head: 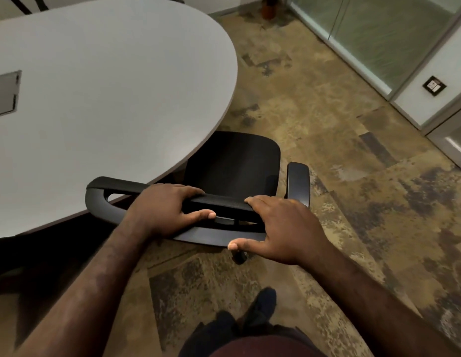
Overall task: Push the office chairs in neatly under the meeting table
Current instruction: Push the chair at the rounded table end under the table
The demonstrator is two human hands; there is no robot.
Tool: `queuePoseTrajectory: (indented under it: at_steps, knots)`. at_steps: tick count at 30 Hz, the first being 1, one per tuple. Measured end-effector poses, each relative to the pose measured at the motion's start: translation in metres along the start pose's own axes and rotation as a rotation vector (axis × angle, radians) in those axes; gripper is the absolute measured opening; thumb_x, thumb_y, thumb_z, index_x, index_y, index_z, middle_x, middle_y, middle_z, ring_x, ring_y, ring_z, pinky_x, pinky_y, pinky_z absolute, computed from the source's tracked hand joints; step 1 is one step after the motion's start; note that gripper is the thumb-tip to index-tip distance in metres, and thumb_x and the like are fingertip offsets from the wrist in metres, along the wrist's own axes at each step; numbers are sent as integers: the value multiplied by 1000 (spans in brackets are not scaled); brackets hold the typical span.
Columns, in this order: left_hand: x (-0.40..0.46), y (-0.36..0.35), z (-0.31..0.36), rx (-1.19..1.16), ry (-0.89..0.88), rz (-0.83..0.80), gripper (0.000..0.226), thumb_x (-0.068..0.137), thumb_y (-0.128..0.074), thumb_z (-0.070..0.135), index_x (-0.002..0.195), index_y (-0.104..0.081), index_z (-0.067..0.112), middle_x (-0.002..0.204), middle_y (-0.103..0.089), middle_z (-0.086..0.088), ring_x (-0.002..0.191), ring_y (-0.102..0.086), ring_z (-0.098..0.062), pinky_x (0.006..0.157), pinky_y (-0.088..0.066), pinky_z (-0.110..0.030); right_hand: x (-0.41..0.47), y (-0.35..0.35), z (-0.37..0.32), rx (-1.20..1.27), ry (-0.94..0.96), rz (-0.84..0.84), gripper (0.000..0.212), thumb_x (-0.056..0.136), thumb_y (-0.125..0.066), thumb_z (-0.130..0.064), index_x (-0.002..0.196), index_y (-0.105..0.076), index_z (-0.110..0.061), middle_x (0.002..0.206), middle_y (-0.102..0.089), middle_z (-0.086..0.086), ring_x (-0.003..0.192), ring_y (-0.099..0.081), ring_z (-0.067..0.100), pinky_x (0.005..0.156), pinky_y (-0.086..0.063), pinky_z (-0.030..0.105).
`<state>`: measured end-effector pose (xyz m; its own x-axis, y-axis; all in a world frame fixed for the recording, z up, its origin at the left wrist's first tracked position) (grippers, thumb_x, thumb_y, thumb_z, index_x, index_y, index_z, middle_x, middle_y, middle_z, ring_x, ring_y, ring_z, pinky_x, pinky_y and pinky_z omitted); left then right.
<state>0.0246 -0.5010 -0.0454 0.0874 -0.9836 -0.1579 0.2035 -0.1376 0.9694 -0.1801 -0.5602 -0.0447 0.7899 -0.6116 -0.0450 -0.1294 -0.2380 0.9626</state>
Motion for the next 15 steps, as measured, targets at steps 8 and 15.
queuePoseTrajectory:
  at_steps: [8, 15]
  knots:
    - [3, -6, 29, -38, 53, -33, 86, 74, -22, 89, 132, -56, 34, 126, -64, 10, 111, -59, -12, 89, -48, -34, -5, 10, 29, -7, 32, -44, 104, 63, -23, -97, 136, -47, -27, 128, -59, -10, 108, -58, 13, 84, -43, 32]
    - [6, -10, 45, -24, 84, -24, 81, 76, -29, 86, 131, -57, 33, 121, -66, 9, 106, -61, -13, 83, -50, -34, -8, 19, 46, 0, 39, -33, 98, 65, -28, -96, 133, -50, -29, 122, -63, -11, 102, -61, 12, 77, -45, 30]
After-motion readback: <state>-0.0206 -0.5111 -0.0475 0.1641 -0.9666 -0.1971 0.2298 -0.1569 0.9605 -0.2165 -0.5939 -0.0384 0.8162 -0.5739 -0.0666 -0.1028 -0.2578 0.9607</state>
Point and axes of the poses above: each hand's wrist, its own x-axis towards the middle knuckle, its own y-axis out of the back of the hand, z = x × y, the point moved 6 cm from there along x, towards the middle knuckle
